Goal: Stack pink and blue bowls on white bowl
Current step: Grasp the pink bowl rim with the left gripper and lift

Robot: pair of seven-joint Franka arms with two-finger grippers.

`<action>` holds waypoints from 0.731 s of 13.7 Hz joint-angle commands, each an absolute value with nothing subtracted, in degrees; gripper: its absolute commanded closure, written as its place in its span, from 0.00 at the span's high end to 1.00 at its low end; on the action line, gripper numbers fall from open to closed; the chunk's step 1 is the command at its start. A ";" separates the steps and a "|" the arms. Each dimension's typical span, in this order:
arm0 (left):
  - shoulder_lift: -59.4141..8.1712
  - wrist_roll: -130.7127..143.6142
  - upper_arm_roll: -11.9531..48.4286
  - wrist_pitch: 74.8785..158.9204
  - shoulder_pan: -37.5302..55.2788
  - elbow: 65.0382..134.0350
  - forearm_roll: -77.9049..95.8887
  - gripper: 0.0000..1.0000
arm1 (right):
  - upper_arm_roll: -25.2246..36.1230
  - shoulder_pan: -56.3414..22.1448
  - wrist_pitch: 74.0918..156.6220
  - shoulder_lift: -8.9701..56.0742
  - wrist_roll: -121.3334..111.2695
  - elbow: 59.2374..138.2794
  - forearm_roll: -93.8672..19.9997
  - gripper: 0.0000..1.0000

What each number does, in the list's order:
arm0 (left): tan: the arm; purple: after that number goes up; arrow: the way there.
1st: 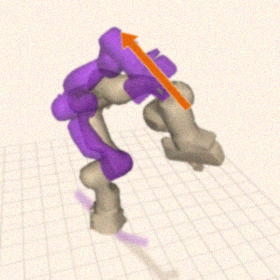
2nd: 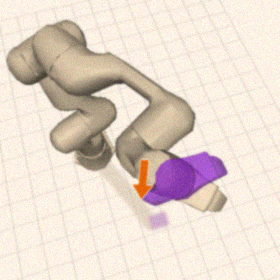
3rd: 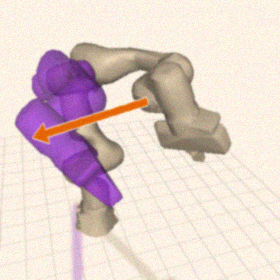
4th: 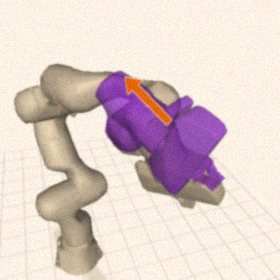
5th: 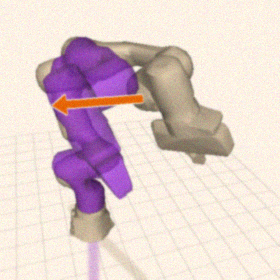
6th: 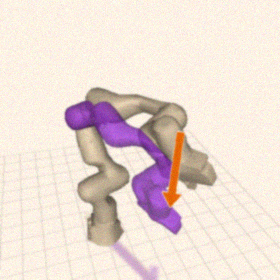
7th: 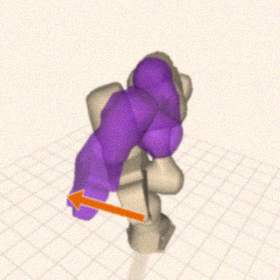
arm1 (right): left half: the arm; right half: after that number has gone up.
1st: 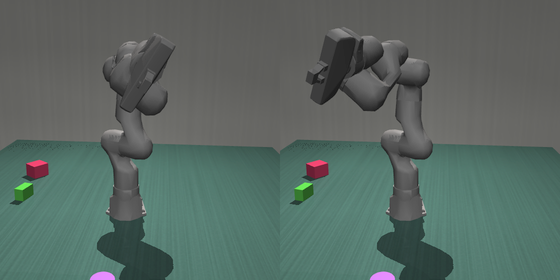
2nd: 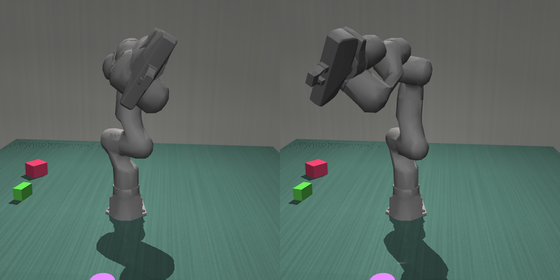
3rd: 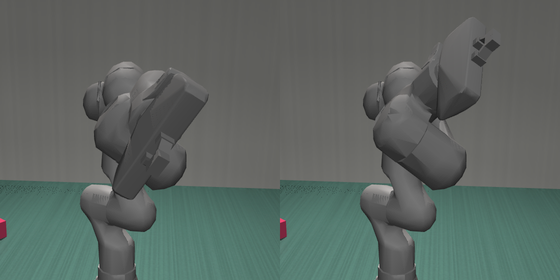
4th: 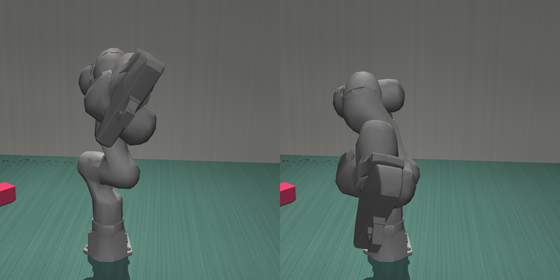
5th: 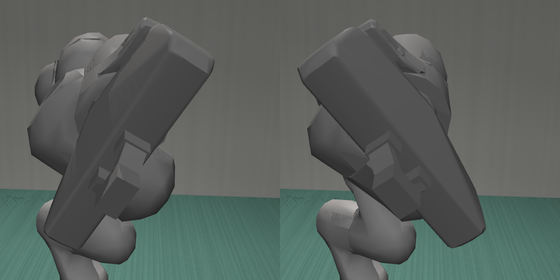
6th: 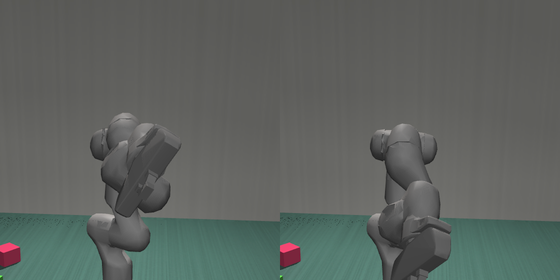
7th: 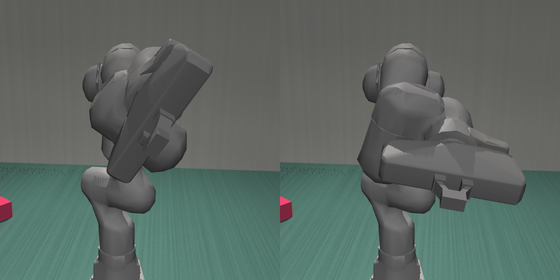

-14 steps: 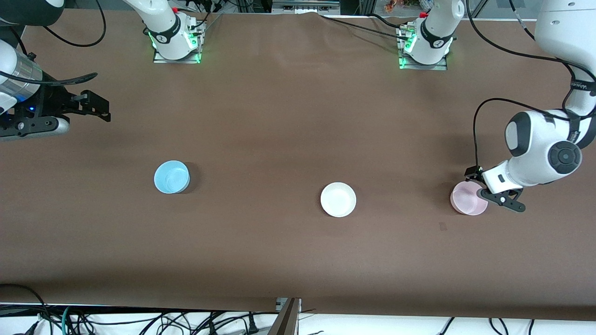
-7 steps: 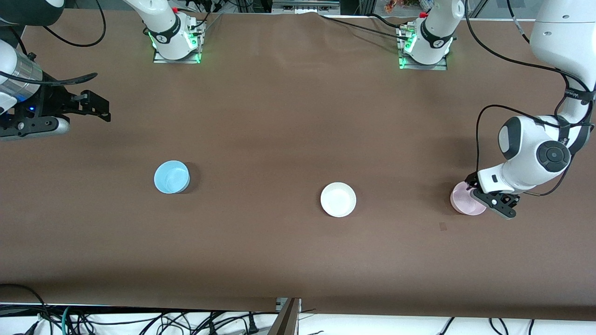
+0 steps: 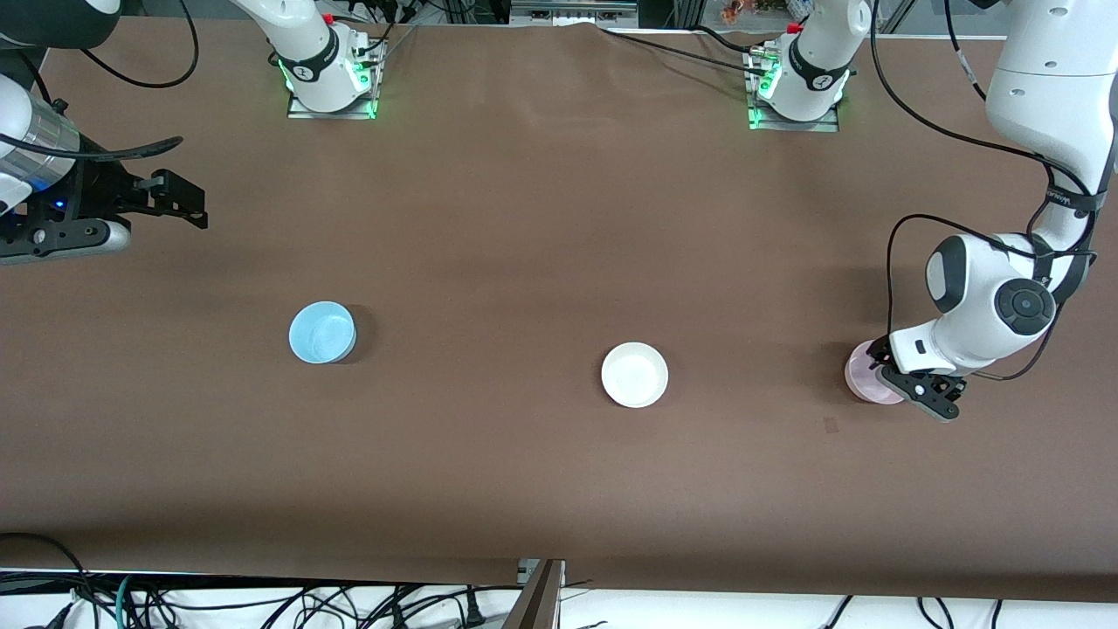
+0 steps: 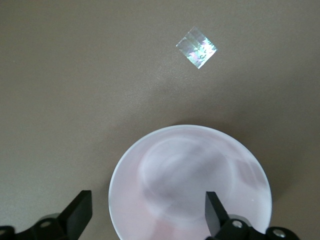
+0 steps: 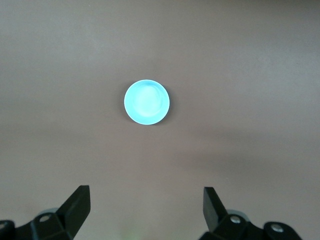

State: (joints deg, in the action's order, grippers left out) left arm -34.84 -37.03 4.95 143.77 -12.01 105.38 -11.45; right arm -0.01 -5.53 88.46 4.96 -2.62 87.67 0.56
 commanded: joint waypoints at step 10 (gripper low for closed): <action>-36.91 -42.63 5.27 143.09 -13.36 101.61 -12.75 0.00 | -0.09 -5.80 88.77 6.85 -2.29 86.84 2.37 1.00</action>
State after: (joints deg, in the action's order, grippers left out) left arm -35.83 -41.95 4.76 143.66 -13.34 103.98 -11.46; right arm -0.01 -5.53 88.56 5.85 -2.62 87.67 0.89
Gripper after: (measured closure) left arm 0.930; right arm 0.000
